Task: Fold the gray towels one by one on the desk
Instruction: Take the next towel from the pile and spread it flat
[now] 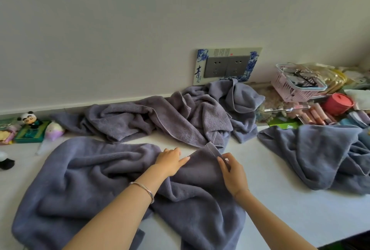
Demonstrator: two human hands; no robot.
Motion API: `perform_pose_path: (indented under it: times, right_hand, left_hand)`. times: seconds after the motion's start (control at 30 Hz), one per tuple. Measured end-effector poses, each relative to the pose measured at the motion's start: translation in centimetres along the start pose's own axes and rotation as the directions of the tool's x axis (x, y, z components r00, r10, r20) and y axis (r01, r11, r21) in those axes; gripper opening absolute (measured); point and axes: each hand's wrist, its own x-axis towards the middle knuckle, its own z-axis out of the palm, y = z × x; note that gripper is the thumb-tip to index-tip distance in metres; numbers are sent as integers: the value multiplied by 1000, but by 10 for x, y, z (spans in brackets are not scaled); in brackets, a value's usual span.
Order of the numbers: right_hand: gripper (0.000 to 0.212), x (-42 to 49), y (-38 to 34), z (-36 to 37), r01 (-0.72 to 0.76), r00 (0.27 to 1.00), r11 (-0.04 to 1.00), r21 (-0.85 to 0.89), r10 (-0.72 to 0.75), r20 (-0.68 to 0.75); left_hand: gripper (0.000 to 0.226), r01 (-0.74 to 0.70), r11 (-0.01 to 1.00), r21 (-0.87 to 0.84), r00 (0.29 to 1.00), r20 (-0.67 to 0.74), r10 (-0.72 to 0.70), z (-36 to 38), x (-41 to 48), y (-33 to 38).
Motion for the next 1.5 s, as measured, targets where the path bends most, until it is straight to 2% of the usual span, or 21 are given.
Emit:
perform_pose_path:
  times: [0.07,0.13,0.23,0.3,0.43,0.57,0.63,0.67,0.8,0.87,0.97,1.0,1.07,1.13,1.2,1.3,1.4,1.5]
  right_hand:
    - [13,-2,5,-8,38,999,999,-34,-38,7]
    - [14,-1,11,-19,60,998,998,-7,-60,-12]
    - [15,2,15,-39,62,997,994,95,-57,-57]
    - [17,2,10,-60,74,994,985,158,-61,-88]
    - [21,11,-18,-127,166,976,960,226,-128,-175]
    - [24,38,-37,-203,243,944,945,221,-177,-279]
    - [27,65,-31,-234,200,949,968,152,-153,-277]
    - [28,82,-25,-243,147,964,983,110,-117,-240]
    - [30,149,30,-241,-44,991,995,-88,33,-128]
    - [27,168,58,-225,-108,989,986,-123,94,-115]
    - [15,168,79,-208,-160,983,987,-24,157,-92]
    - [13,158,82,-205,-137,985,990,18,138,-98]
    - [14,128,85,-203,-48,991,997,58,55,-125]
    - [12,88,92,-203,49,986,996,81,-35,-162]
    - [11,50,105,-201,98,974,991,87,-77,-215]
    - [17,3,136,-197,-26,961,992,123,59,-270]
    - [26,-25,155,-192,-216,930,970,114,240,-278]
    - [23,-34,161,-188,-278,944,956,92,290,-160]
  left_hand:
    - [38,-60,998,-1,998,7,60,2,2,1]
    - [39,-155,976,-154,988,4,157,1,2,6]
    - [30,-222,826,-519,973,-62,223,-16,0,23]
    - [24,-289,755,-589,957,-149,250,-35,-2,44]
    - [18,-478,701,-529,877,-332,347,-87,1,109]
    - [12,-642,673,-366,749,-489,448,-131,14,180]
    - [18,-657,699,-281,709,-546,446,-134,36,209]
    - [20,-637,732,-241,711,-551,436,-129,49,217]
    - [16,-464,877,-125,793,-499,349,-82,91,223]
    - [24,-381,924,-40,797,-521,306,-49,94,220]
    - [24,-489,872,-16,751,-517,411,3,79,215]
    - [26,-522,853,1,752,-472,461,21,70,212]
    - [38,-505,862,49,812,-310,494,56,51,205]
    - [54,-414,904,105,893,-144,426,86,42,195]
    - [69,-344,923,171,933,-44,356,105,41,185]
    - [88,-318,919,232,942,-32,334,119,44,184]
    - [88,-291,935,203,953,-24,302,119,48,190]
    - [80,-283,936,209,957,0,289,115,49,188]
